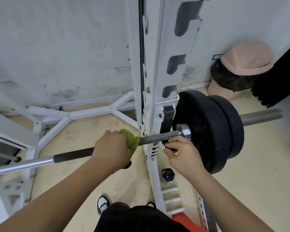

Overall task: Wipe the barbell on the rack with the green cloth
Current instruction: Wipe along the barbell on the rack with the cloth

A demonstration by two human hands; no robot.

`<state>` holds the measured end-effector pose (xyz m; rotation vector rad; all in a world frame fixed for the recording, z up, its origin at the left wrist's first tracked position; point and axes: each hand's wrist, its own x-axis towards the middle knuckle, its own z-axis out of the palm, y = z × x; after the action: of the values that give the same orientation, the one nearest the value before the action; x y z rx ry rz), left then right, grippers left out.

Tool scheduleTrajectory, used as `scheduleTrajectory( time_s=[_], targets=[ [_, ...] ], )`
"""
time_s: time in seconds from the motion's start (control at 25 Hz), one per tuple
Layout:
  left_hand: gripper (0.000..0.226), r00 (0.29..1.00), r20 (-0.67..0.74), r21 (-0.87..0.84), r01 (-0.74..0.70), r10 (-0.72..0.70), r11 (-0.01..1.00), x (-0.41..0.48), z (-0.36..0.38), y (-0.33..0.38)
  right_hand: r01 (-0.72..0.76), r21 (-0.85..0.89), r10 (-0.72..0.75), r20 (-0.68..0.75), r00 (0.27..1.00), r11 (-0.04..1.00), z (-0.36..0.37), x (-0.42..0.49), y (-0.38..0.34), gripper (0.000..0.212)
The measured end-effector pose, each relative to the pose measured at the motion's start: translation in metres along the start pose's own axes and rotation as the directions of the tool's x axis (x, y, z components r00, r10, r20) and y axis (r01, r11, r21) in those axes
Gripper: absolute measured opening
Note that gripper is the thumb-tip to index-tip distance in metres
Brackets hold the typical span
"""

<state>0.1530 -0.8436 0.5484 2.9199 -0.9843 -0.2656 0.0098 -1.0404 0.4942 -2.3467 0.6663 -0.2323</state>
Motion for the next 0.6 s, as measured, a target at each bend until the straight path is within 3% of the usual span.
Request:
scheduleTrajectory(
  time_s=[0.08,0.2,0.24,0.32,0.4,0.48,0.6],
  targets=[
    [0.017,0.978,-0.127,-0.068,-0.175,0.165,0.982,0.003,-0.008,0.033,-0.087,0.240,0.115,-0.107,0.988,0.967,-0.004,-0.010,-0.001,0.019],
    [0.045,0.858,-0.209,-0.041,-0.487,0.469,0.873,0.013,0.012,0.089,-0.172,0.342,0.249,-0.196,0.948,0.924,-0.021,-0.027,-0.014,0.033],
    [0.047,0.837,-0.168,0.000,-0.529,0.521,0.849,0.019,0.020,0.101,-0.111,0.301,0.191,-0.252,0.949,0.947,-0.029,-0.034,-0.021,0.036],
    [0.044,0.839,-0.127,0.079,-0.523,0.529,0.849,0.032,0.027,0.113,0.128,0.136,-0.063,-0.401,0.914,0.982,-0.051,-0.043,-0.040,0.040],
    [0.042,0.847,-0.134,0.115,-0.502,0.514,0.857,0.038,0.027,0.120,0.276,-0.139,-0.308,-0.502,0.808,0.951,-0.070,-0.035,-0.048,0.036],
    [0.043,0.862,-0.063,0.170,-0.487,0.503,0.857,0.032,0.024,0.120,0.190,-0.378,-0.370,-0.490,0.789,0.906,-0.083,-0.018,-0.044,0.036],
    [0.048,0.898,0.026,0.220,-0.434,0.439,0.874,0.025,0.023,0.096,-0.022,-0.422,-0.176,-0.426,0.887,0.906,-0.090,0.001,-0.026,0.050]
  ],
)
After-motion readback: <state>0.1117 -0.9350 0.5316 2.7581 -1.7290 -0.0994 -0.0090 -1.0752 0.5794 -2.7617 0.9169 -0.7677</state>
